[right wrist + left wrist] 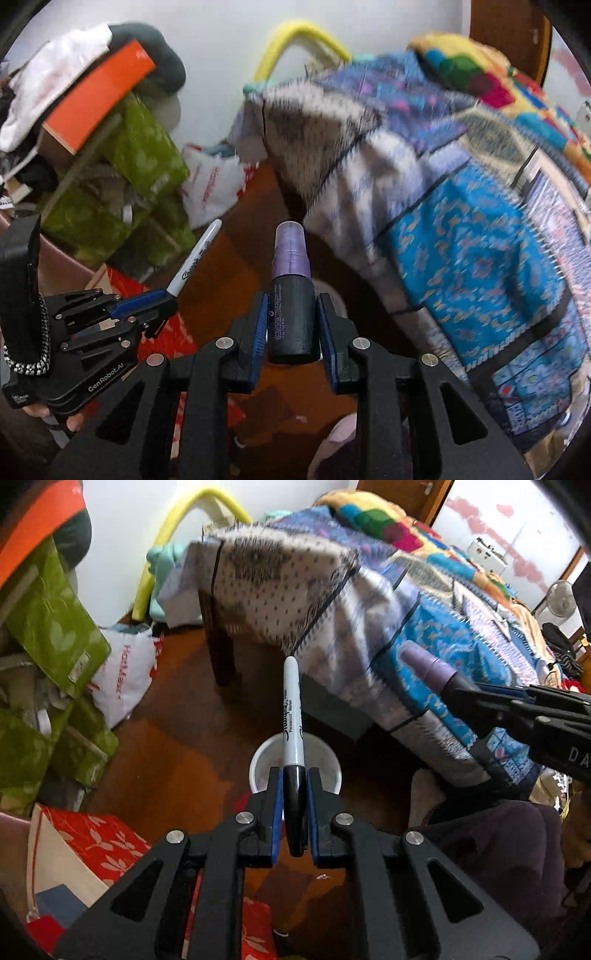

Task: Collect trash
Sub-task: 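Carry the marker and spray bottle in both grippers over the bin, then open both grippers to drop marker and spray bottle into the bin, then raise both tools back toward the remaining items on the bed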

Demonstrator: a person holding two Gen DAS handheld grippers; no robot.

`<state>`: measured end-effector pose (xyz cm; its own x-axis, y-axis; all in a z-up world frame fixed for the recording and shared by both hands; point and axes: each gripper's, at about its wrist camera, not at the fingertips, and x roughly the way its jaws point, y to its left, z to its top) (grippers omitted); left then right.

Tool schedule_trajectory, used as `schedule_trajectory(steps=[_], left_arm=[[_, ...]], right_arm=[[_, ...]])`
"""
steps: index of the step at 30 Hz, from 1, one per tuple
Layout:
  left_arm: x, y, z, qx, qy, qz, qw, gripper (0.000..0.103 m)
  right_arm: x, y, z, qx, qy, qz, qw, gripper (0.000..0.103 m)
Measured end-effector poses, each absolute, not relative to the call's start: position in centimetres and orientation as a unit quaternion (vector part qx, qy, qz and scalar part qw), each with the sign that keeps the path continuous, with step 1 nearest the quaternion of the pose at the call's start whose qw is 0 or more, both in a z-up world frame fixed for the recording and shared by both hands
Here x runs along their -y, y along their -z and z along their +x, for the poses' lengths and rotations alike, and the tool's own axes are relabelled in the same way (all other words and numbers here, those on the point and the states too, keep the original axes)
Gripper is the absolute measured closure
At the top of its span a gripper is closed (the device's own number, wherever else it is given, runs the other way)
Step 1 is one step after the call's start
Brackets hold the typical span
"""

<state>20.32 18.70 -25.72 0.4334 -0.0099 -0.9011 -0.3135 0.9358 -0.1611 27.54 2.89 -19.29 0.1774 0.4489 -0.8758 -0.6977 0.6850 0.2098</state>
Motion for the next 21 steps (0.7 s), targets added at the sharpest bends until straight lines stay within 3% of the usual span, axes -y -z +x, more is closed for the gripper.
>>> schedule_trajectory(steps=[7,10,17,19,20,21], left_arm=[[-19.3,27.8,22.0,-0.54,-0.088,-0.184,0.817,0.092],[-19.2,28.0,22.9,-0.542,-0.082,-0.192,0.814,0.092],[-18.6,27.2,24.6,-0.511,-0.08,-0.186,0.836,0.091],[-18.5,27.2,25.0,-0.51,-0.094,-0.175,0.837,0.078],[-18.4,27.3,25.0,-0.511,-0.103,-0.173,0.836,0.062],[-18.5,27.3,25.1,-0.51,-0.107,-0.174,0.836,0.058]], right_arm=[[-5.3,22.7,29.2,-0.558,-0.404,-0.121,0.715,0.078],[-6.0,23.1,29.9,-0.565,-0.396,-0.123,0.713,0.072],[-4.9,22.3,31.2,-0.554,-0.373,-0.119,0.735,0.071],[-4.3,21.9,31.6,-0.551,-0.369,-0.117,0.739,0.071],[-4.0,21.7,31.6,-0.549,-0.367,-0.115,0.742,0.071],[-3.7,21.6,31.7,-0.548,-0.365,-0.115,0.744,0.071]])
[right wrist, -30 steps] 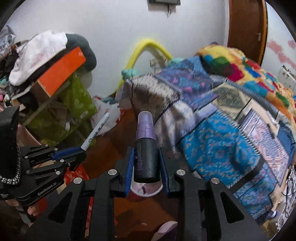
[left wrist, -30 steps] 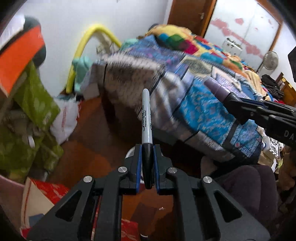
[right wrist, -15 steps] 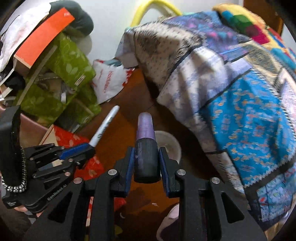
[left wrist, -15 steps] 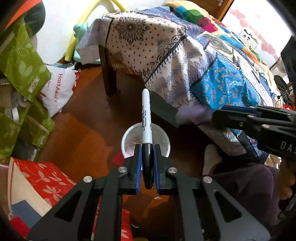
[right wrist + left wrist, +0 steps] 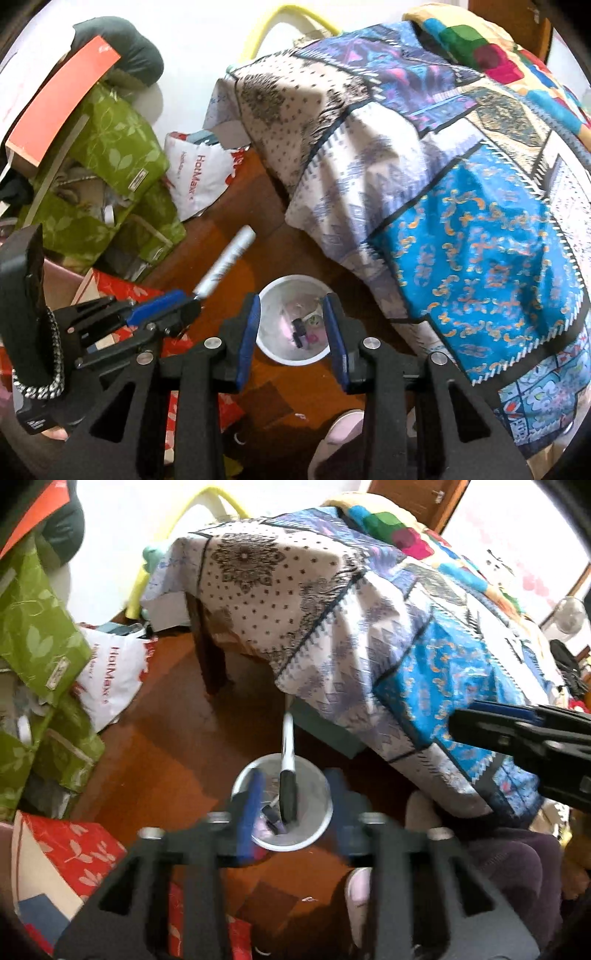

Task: Collect trash
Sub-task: 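Raise both tools back toward the remaining items on the bed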

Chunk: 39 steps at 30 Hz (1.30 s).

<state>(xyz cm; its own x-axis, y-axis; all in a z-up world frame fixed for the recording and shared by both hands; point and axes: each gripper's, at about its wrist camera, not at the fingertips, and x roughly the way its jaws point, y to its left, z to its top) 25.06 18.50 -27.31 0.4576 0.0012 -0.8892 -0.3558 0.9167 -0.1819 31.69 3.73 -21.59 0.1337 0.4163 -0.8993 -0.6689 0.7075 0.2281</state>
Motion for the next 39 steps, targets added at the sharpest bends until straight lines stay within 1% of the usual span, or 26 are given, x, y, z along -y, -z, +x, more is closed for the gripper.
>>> schedule_trajectory(steps=[3,7,15,26,29,31,32,33,34,35,36,39], left_arm=[[-18.6,27.1,24.7,-0.513,-0.105,-0.184,0.832,0.058],[-18.1,25.4,23.8,-0.501,-0.114,-0.173,0.841,0.058],[-15.4,19.3,21.1,-0.446,-0.117,-0.135,0.877,0.058],[-10.3,11.4,19.4,-0.375,-0.098,-0.097,0.917,0.057],[-8.5,9.3,19.4,-0.358,-0.091,-0.085,0.926,0.054],[-7.3,8.1,19.5,-0.35,-0.084,-0.075,0.93,0.049],[-6.6,7.4,19.6,-0.345,-0.085,-0.071,0.932,0.039],[-6.0,6.9,19.8,-0.34,-0.088,-0.069,0.934,0.029],[-5.4,6.3,19.9,-0.331,-0.088,-0.069,0.937,0.025],[-5.1,5.8,19.9,-0.325,-0.084,-0.071,0.939,0.019],[-4.5,5.2,20.0,-0.315,-0.076,-0.076,0.943,0.017],[-3.1,3.7,20.7,-0.3,-0.061,-0.074,0.949,0.017]], right_arm=[[-3.0,21.0,31.4,-0.543,-0.364,-0.116,0.748,0.069],[-1.9,20.1,30.7,-0.534,-0.368,-0.122,0.751,0.069],[0.4,16.4,28.8,-0.502,-0.38,-0.109,0.769,0.068],[6.6,9.7,26.2,-0.425,-0.372,-0.083,0.821,0.068],[8.5,8.0,25.7,-0.402,-0.363,-0.074,0.838,0.064],[10.0,6.8,25.6,-0.381,-0.352,-0.066,0.853,0.052],[10.7,6.3,25.5,-0.371,-0.345,-0.062,0.86,0.048],[11.5,5.7,25.5,-0.359,-0.334,-0.059,0.869,0.041],[12.3,5.1,25.5,-0.347,-0.323,-0.056,0.879,0.035],[12.9,4.6,25.4,-0.337,-0.316,-0.053,0.885,0.034],[13.8,4.0,25.4,-0.324,-0.307,-0.049,0.893,0.033],[15.9,2.5,25.3,-0.297,-0.285,-0.049,0.91,0.032]])
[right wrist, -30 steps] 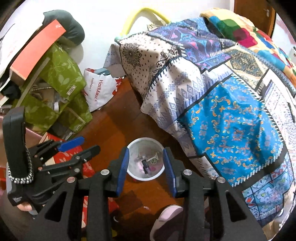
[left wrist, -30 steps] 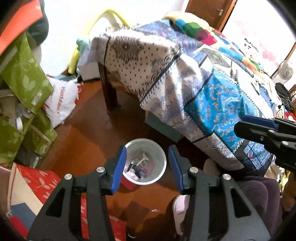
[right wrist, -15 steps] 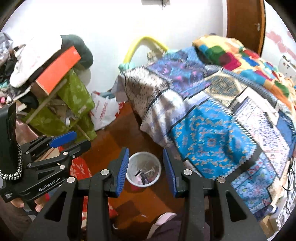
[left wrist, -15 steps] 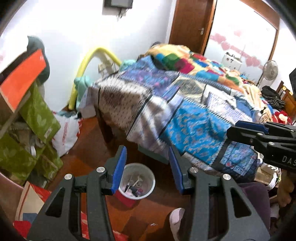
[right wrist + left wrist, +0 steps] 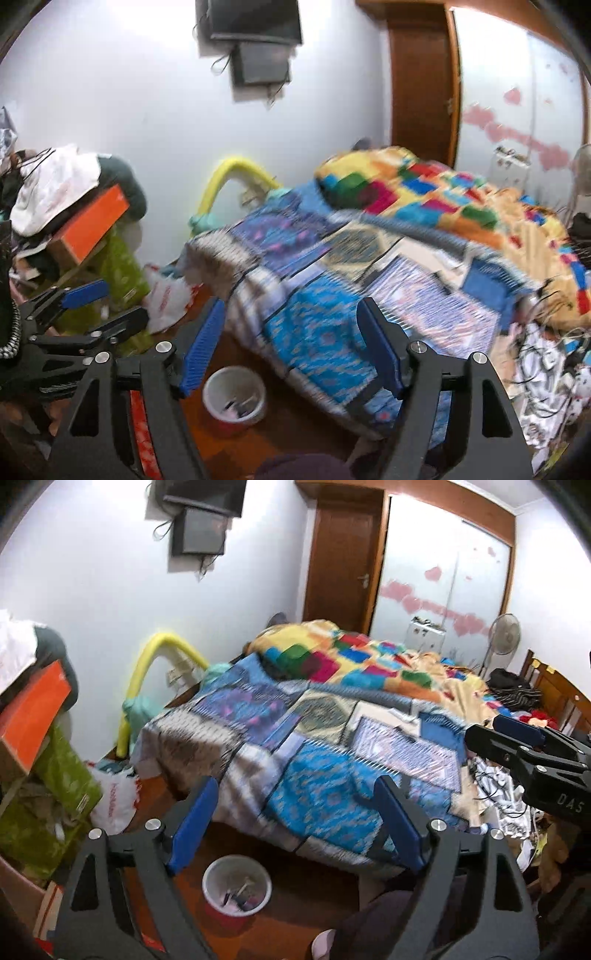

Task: Collect trash
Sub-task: 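Raise both tools back toward the remaining items on the bed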

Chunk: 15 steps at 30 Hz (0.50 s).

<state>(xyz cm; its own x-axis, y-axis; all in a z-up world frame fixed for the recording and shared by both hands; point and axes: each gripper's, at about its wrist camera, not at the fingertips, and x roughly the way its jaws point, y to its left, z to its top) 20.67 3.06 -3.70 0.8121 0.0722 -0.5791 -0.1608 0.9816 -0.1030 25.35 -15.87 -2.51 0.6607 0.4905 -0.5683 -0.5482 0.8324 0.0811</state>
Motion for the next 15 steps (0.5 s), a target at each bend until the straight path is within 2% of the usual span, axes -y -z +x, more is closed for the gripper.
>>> schedule_trajectory(steps=[9,15], left_arm=[[2.3,1.4,23.6,-0.268,-0.031,-0.016,0.963,0.017],[5.2,1.2,26.7,-0.266,0.0,-0.004,0.964,0.017]], right_arm=[[22.6,-0.2,27.2,-0.236,-0.211,0.002,0.949,0.032],[26.0,-0.9,29.6,-0.225,-0.166,-0.013,0.96,0.032]])
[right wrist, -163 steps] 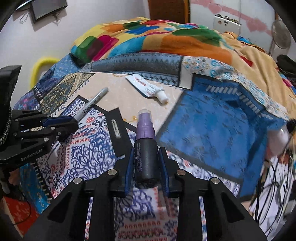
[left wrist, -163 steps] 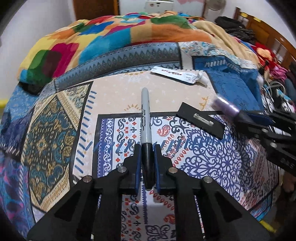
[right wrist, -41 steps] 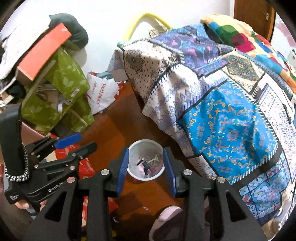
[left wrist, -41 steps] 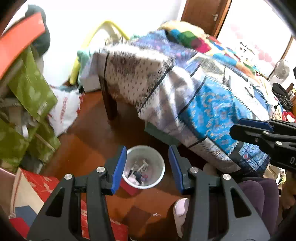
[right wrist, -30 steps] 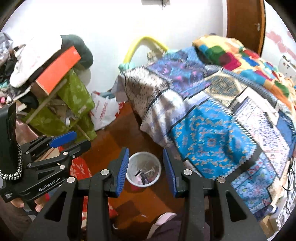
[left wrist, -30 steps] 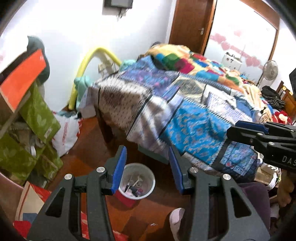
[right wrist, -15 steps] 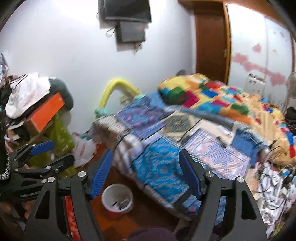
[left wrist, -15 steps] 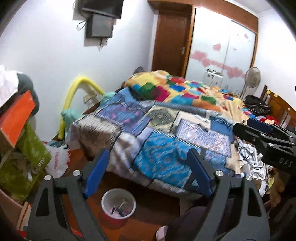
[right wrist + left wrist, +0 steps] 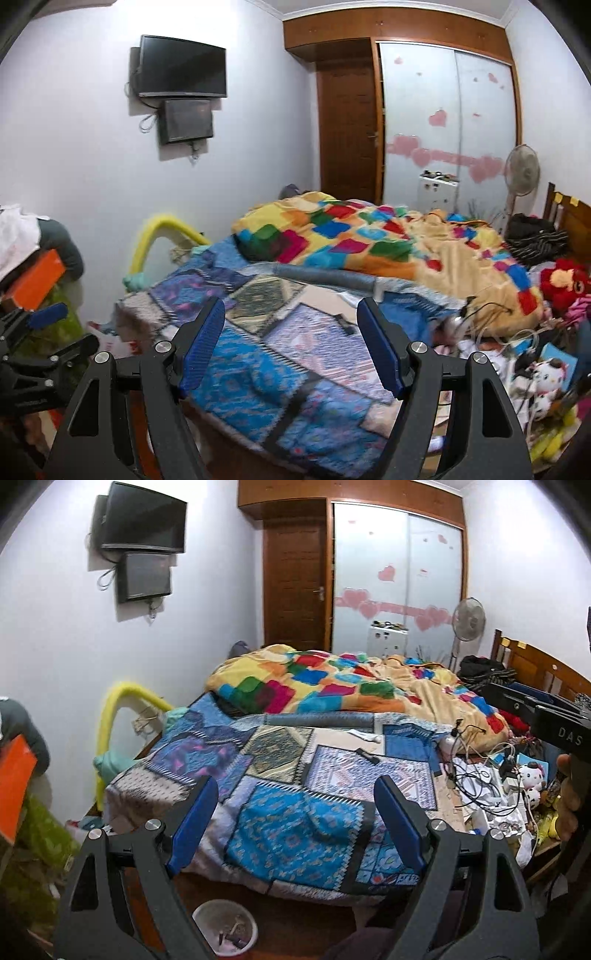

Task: Collect trash
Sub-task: 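Raise both tools back toward the remaining items on the bed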

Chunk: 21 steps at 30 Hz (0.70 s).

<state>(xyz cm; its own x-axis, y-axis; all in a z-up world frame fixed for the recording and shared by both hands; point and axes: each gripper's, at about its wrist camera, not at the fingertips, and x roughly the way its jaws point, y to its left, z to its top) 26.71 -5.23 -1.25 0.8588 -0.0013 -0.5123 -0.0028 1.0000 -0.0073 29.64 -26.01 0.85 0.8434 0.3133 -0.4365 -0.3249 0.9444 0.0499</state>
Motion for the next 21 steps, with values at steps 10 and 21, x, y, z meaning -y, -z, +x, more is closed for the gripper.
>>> schedule_trajectory(steps=[10,21], left_arm=[[9.4,2.9,35.2,-0.287,0.033,0.003,0.957,0.017],[12.2,8.2,46.5,-0.331,0.046,-0.001,0.943,0.017]], right_arm=[[30.5,0.4,34.0,-0.235,-0.125,-0.025,0.964,0.032],[32.5,6.1,42.4,-0.31,-0.124,-0.038,0.942,0.032]])
